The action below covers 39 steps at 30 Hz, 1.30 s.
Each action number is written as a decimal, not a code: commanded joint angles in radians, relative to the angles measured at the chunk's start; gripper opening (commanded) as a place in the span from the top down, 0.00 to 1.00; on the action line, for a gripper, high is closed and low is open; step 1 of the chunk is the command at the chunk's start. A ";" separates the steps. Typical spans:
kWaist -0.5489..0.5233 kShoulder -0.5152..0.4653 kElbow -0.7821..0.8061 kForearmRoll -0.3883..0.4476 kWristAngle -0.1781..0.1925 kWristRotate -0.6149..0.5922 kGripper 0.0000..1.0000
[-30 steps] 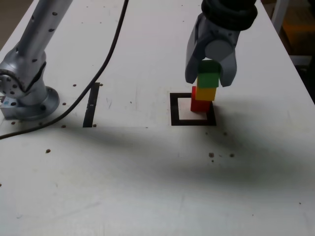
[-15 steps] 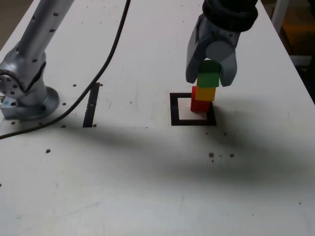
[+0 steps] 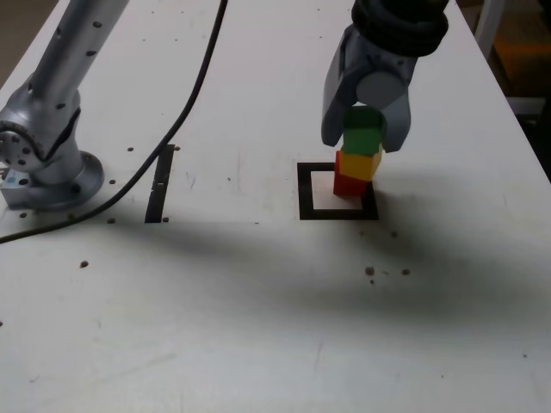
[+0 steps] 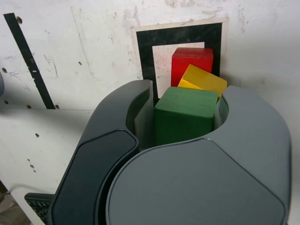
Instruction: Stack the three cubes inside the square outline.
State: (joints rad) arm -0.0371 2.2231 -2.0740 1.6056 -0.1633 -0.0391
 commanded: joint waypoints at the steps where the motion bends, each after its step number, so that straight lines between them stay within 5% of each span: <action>1: 0.003 0.001 0.009 0.008 -0.009 0.004 0.52; 7: 0.003 0.001 0.014 0.002 -0.029 0.015 0.24; 10: 0.003 0.000 0.009 -0.004 -0.022 0.019 0.19; 28: 0.003 -0.060 0.039 0.007 0.026 -0.001 0.14; 39: 0.005 -0.222 0.114 0.015 0.063 -0.025 0.14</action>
State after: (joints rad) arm -0.0360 2.0362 -1.9720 1.6085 -0.1094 -0.0585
